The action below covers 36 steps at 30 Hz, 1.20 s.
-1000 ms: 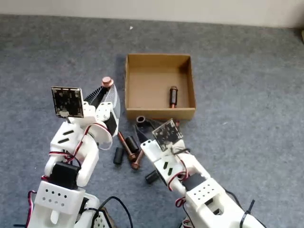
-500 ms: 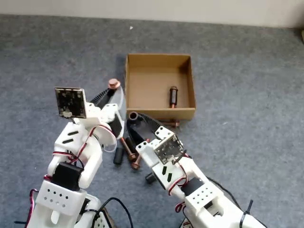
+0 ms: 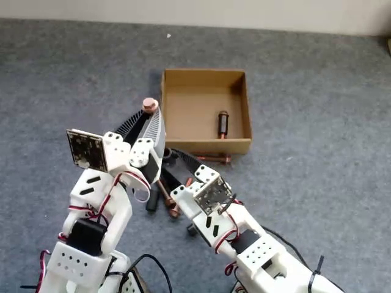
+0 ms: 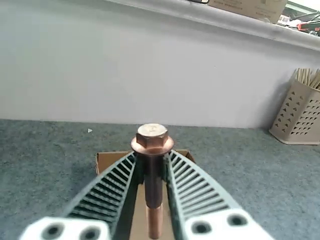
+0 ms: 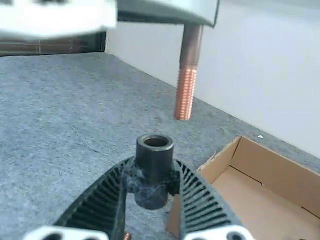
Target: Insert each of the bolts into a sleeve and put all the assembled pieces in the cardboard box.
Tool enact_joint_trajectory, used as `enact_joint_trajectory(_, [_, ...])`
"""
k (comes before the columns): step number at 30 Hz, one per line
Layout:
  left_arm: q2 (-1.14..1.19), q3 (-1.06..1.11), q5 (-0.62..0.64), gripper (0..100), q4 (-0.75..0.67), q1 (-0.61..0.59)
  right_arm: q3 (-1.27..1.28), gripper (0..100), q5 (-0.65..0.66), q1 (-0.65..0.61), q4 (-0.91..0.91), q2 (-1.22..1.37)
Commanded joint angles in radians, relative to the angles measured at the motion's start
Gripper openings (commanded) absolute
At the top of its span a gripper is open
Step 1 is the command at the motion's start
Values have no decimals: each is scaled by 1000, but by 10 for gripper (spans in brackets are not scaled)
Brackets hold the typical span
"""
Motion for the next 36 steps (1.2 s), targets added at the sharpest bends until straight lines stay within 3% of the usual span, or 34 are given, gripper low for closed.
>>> enact_joint_trajectory(1, [-25,-13,-15,5,-35,18,28,5,11,-10,-36,-30])
enact_joint_trajectory(12, [-216,-28,-17,5,184,81,27,5,8,-7,-31,-30])
enact_joint_trajectory(17, [-282,42,-81,5,187,81,27,5,8,-7,-31,-30])
enact_joint_trajectory(36, [-292,122,-84,5,187,87,27,5,8,13,-36,-30])
